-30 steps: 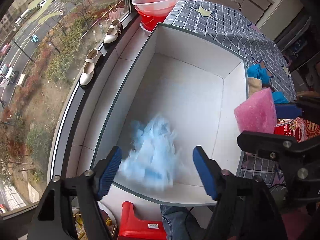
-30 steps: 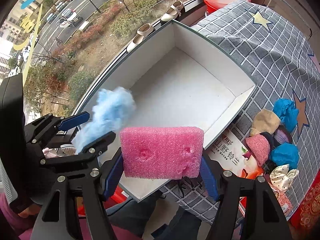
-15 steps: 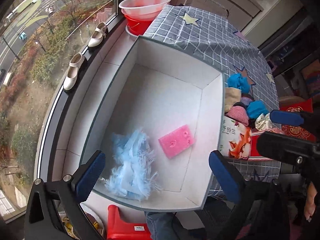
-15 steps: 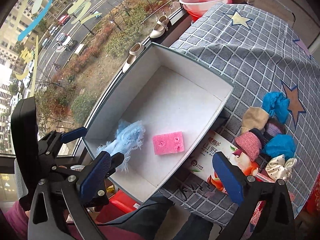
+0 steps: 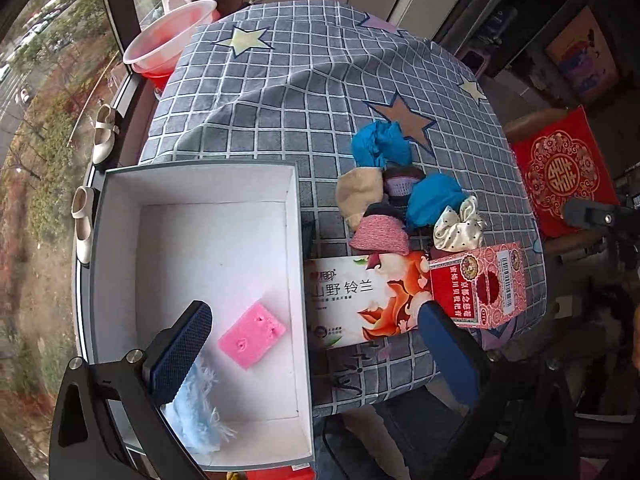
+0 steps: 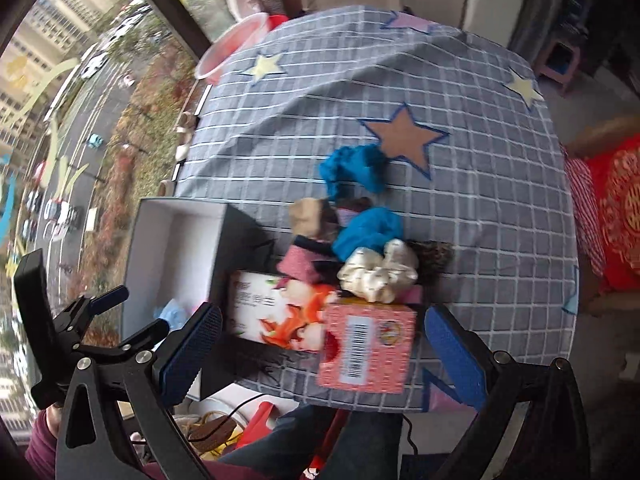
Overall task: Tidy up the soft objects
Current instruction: 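Move both tools back to the pile toward the two blue cloths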
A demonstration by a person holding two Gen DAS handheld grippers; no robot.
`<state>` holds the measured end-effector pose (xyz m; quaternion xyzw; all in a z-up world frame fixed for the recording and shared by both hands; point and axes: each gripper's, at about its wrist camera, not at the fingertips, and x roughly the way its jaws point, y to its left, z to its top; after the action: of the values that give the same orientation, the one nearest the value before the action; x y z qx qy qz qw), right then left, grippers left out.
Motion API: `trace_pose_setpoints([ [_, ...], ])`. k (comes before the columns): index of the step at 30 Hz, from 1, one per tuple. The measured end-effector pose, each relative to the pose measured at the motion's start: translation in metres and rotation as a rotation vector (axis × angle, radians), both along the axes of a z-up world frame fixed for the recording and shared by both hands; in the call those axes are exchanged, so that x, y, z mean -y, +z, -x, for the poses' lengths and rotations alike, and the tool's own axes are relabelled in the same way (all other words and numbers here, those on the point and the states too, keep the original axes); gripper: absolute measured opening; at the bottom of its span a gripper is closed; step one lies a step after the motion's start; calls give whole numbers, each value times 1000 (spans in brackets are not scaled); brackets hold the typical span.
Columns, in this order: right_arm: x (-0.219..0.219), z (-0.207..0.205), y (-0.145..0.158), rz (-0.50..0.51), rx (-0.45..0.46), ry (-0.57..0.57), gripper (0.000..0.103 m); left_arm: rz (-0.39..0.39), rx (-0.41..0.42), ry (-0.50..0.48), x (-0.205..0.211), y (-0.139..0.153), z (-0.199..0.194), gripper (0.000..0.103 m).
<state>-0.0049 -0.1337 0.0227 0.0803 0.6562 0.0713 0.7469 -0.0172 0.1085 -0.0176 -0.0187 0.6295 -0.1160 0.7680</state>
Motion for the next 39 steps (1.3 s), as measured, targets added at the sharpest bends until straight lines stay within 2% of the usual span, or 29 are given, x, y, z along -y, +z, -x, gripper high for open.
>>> trace_pose_setpoints([
  [3,42,-11,-29,2,-70,-70,102,-9,-22,0,16,-3,-9,103],
  [8,60,-27,-79,-38,-192,-54,102,-65,-52,10,34,-10,-27,103],
  [14,39,-65,-140,-86,-312,88,102,-129,-81,41,47,-20,-50,103],
  [20,-5,-95,-186,-117,-361,265,102,-187,-93,40,65,-29,-81,103],
  [22,-14,-96,-203,-94,-377,320,102,-198,-101,35,72,-35,-94,103],
  [24,-9,-98,-213,-15,-349,333,102,-207,-110,19,83,-43,-109,103],
  [28,39,-106,-219,38,-298,223,102,-231,-123,-53,114,-64,-136,103],
  [33,131,-113,-223,143,-262,45,102,-266,-142,-153,156,-96,-166,103],
  [35,169,-110,-224,142,-263,-40,102,-284,-157,-171,166,-111,-177,103],
  [39,223,-92,-219,146,-252,-169,102,-264,-205,-165,178,-137,-200,103],
])
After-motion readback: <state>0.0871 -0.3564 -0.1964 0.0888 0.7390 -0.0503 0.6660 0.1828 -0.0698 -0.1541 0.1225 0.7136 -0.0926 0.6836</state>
